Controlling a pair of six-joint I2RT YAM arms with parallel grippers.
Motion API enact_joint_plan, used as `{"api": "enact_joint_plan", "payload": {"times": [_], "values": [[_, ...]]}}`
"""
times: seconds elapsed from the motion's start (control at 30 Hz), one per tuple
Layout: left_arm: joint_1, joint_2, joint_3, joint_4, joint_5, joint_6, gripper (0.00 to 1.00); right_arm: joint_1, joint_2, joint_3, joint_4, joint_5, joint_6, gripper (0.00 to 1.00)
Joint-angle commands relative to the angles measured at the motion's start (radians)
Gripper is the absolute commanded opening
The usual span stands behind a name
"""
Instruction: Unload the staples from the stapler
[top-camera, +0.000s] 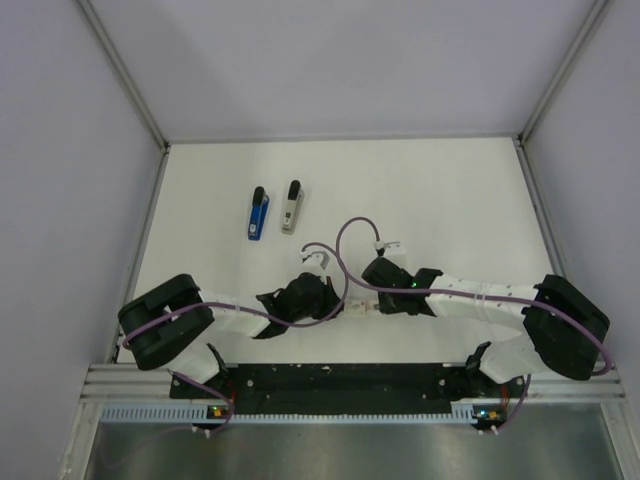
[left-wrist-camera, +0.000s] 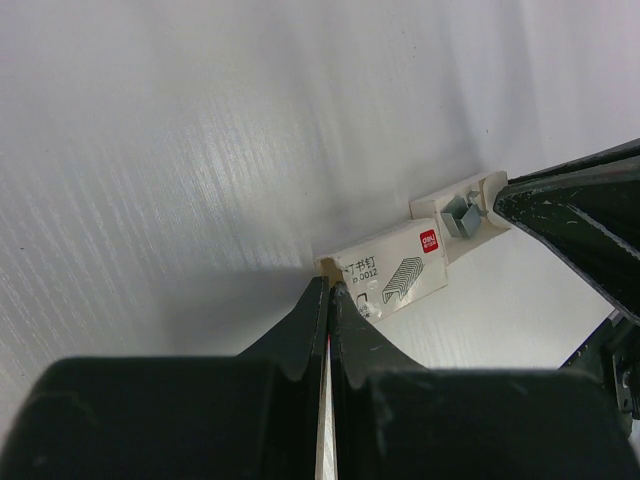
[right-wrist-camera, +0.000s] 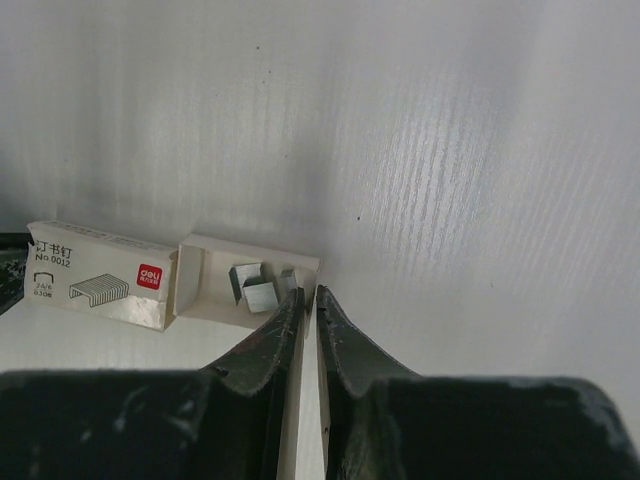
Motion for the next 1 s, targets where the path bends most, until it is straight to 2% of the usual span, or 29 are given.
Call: {"api": "enact_joint_plan", "payload": {"times": [0.0,0.37,0.97], "values": [[0.0,0.01,0.029,0.045,-0.007,0.0,0.02,-0.006,-0.009,-0.001,0.023,-0.002,0.003,0.09],[0.0,0.011,0.031,0.047,-0.01,0.002,0.02,0.008,0.001,0.008,0.011,0.011,-0.001,0.0],[0.0,0.011,0.039,0.042,-0.018,-0.007,0.02,0.034,0.008,0.027,-0.004,0.018,0.016,0.0]]}}
